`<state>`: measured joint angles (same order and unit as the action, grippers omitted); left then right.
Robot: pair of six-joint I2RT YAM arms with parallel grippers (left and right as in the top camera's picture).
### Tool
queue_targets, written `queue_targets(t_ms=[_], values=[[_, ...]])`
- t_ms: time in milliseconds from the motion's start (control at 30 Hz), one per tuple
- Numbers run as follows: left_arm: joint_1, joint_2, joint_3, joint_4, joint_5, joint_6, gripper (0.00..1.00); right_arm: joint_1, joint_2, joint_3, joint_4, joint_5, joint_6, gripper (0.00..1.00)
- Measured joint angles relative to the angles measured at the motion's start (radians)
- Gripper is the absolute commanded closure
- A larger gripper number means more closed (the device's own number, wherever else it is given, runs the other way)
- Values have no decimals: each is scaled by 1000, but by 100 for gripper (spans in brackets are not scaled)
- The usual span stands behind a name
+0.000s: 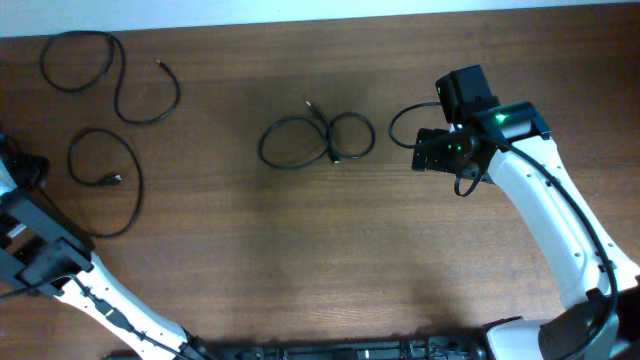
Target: Untangle cables
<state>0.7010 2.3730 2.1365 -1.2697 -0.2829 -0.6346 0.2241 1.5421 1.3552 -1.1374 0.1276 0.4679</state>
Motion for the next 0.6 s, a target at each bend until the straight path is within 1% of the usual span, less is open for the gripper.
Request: queue_targets(t_ms=[100, 167, 200, 267, 333, 400, 500, 600], values=[[-1, 0, -53, 43, 48, 31, 22, 0, 0, 0, 0, 0, 0, 2], [-1, 0, -67, 66, 69, 58, 27, 0, 0, 0, 0, 0, 0, 2], [-1, 0, -73, 71, 81, 72, 31, 0, 0, 0, 0, 0, 0, 2], [-1, 0, -78, 74, 91, 91, 48, 0, 0, 0, 0, 0, -1, 2], [-1, 0, -80, 80, 96, 111, 57, 0, 0, 0, 0, 0, -1, 2], [-1, 0, -80, 83, 100, 121, 59, 0, 0, 0, 0, 0, 0, 2], [-1, 0, -80, 90, 105, 123, 69, 0, 0, 0, 0, 0, 0, 2], [-1, 0, -82, 116, 143, 127, 72, 0, 0, 0, 0, 0, 0, 2]])
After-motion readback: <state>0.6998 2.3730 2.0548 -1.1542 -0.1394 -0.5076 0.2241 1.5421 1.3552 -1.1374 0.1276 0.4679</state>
